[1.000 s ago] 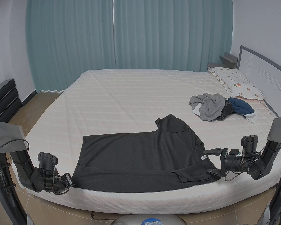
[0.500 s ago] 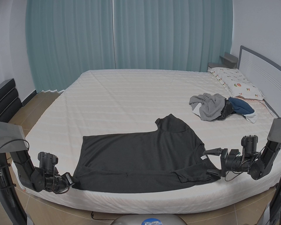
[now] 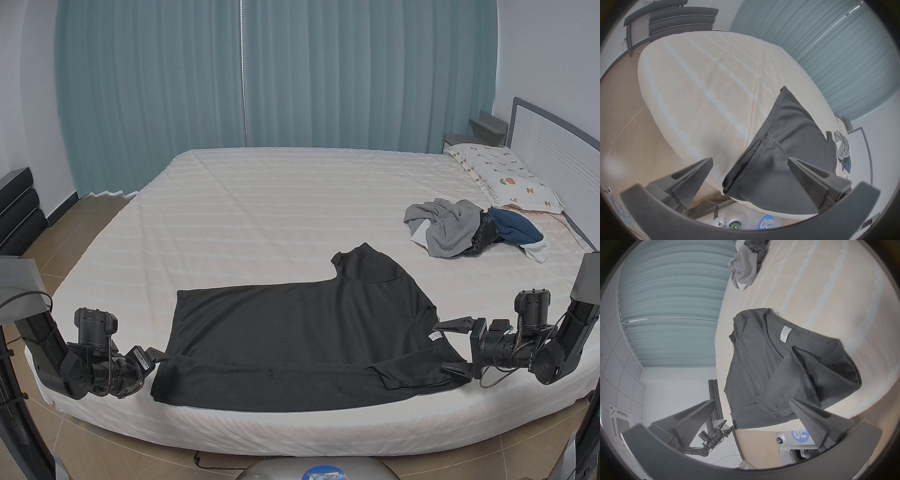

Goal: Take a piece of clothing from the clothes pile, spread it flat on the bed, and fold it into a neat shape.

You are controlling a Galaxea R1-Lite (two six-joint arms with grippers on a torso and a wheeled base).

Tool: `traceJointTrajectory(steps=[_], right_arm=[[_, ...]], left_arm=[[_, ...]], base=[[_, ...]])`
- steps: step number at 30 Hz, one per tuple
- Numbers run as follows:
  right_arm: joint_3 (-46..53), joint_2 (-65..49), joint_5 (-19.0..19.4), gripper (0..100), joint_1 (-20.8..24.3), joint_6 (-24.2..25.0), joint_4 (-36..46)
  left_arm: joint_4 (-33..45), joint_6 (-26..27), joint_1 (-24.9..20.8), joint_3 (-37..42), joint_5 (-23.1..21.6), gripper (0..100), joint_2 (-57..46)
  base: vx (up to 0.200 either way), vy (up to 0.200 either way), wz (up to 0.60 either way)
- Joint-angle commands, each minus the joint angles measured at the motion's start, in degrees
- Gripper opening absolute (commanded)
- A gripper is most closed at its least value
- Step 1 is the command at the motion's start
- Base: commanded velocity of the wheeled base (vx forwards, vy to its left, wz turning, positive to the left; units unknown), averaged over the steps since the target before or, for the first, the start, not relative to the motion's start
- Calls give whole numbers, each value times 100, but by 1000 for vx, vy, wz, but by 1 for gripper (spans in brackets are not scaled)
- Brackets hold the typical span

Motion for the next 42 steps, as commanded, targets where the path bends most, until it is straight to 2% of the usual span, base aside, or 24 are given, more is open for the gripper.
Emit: traceJointTrajectory(steps=[1,19,22,29,42], right_arm=[[-6,-1,5,100,2,0,-1],[3,-1,-13,100,2,-9,-1],[3,-1,-13,100,2,-17,-1],[3,-1,-13,100,2,-26,-1],[3,8,-22,100,37,-26,-1]], left_arm=[[-5,20,-9,-41,20,100,-35],[-427,-86,71,91,82,100,-97],[-479,-323,79,74,29,100,-202],[-479,-376,71,65,3,100,-281],[-488,-349,53,21,46,100,-281]], base=[[0,0,0],[0,0,0],[200,0,0],[200,0,0],[0,0,0]])
